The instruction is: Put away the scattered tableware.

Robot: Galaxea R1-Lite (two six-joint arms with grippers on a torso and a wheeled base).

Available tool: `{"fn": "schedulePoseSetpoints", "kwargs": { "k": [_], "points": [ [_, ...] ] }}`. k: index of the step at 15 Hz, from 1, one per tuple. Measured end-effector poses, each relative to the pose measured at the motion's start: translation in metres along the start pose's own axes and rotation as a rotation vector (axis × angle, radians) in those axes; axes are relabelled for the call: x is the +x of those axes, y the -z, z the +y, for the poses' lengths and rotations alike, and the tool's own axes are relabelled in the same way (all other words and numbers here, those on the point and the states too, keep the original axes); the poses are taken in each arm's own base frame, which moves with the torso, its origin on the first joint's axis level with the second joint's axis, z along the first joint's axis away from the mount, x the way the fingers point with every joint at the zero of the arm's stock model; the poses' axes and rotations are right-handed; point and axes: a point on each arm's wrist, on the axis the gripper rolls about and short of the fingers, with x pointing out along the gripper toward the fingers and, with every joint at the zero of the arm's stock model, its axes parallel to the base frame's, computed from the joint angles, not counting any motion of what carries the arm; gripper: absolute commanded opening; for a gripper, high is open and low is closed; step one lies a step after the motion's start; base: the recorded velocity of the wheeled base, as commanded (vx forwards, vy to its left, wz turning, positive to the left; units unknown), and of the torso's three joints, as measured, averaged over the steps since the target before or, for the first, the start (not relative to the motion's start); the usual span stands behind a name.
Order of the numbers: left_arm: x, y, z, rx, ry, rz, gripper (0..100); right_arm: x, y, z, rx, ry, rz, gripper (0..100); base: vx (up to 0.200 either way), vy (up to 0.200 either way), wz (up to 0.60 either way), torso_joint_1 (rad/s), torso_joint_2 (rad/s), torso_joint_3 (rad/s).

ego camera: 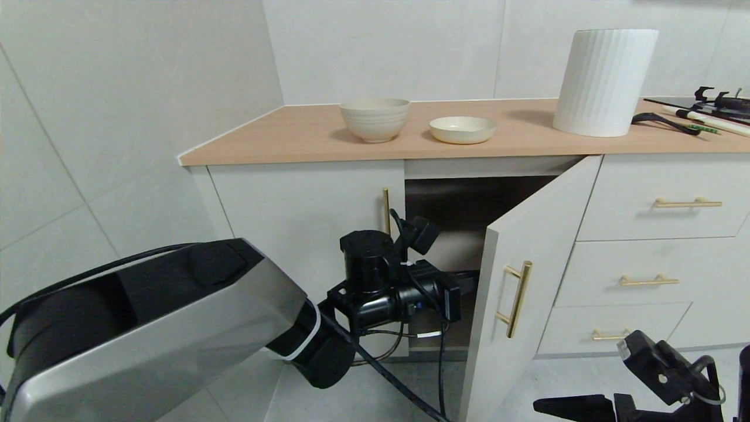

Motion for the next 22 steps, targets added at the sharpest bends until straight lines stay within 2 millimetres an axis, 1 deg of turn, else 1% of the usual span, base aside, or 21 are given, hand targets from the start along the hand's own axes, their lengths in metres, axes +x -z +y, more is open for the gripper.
{"fn": "schedulePoseSetpoints", "kwargs": {
  "k": [4, 7, 9, 10, 11, 13, 14, 15, 19, 21, 22],
  "points": [
    [0.009, 0.009, 0.007, -0.003, -0.058, -0.011, 0, 0.000, 0.000, 0.000, -0.001, -0.001, -0.001, 100, 0.000, 0.000, 0.00, 0.000, 0.00, 0.000],
    [0.015, 0.013, -0.003, 0.004, -0.045, -0.006, 0, 0.000, 0.000, 0.001, -0.003, -0.007, -0.001, 100, 0.000, 0.000, 0.00, 0.000, 0.00, 0.000],
    [0.023, 0.017, -0.023, 0.013, 0.004, 0.001, 0, 0.000, 0.000, 0.005, -0.012, -0.028, 0.002, 100, 0.000, 0.000, 0.00, 0.000, 0.00, 0.000],
    [0.026, 0.016, -0.038, 0.015, 0.056, -0.001, 0, -0.001, 0.000, 0.007, -0.019, -0.040, -0.001, 100, 0.000, 0.000, 0.00, 0.000, 0.00, 0.000],
    [0.025, 0.016, -0.057, -0.010, 0.150, 0.012, 0, -0.004, 0.000, 0.010, -0.028, -0.055, -0.008, 100, 0.000, 0.000, 0.00, 0.000, 0.00, 0.000],
    [0.007, 0.013, -0.093, -0.084, 0.445, 0.077, 0, -0.008, 0.000, 0.015, -0.043, -0.079, -0.023, 100, 0.000, 0.000, 0.00, 0.000, 0.00, 0.000],
    [-0.003, 0.005, -0.103, -0.090, 0.521, 0.068, 0, -0.009, 0.000, 0.016, -0.046, -0.083, -0.027, 100, 0.000, 0.000, 0.00, 0.000, 0.00, 0.000],
    [-0.010, 0.000, -0.101, -0.098, 0.513, 0.063, 0, -0.010, 0.000, 0.017, -0.049, -0.085, -0.030, 100, 0.000, 0.000, 0.00, 0.000, 0.00, 0.000],
    [-0.047, -0.031, -0.057, -0.089, 0.361, -0.016, 0, -0.010, -0.001, 0.017, -0.053, -0.084, -0.039, 100, 0.000, 0.000, 0.00, 0.000, 0.00, 0.000],
    [-0.068, -0.045, -0.042, -0.095, 0.249, -0.044, 0, -0.009, -0.004, 0.017, -0.055, -0.079, -0.045, 100, 0.000, 0.000, 0.00, 0.000, 0.00, 0.000],
    [-0.079, -0.050, -0.035, -0.088, 0.162, -0.045, 0, -0.007, -0.005, 0.016, -0.053, -0.062, -0.048, 100, 0.000, 0.000, 0.00, 0.000, 0.00, 0.000]
  ]
}}
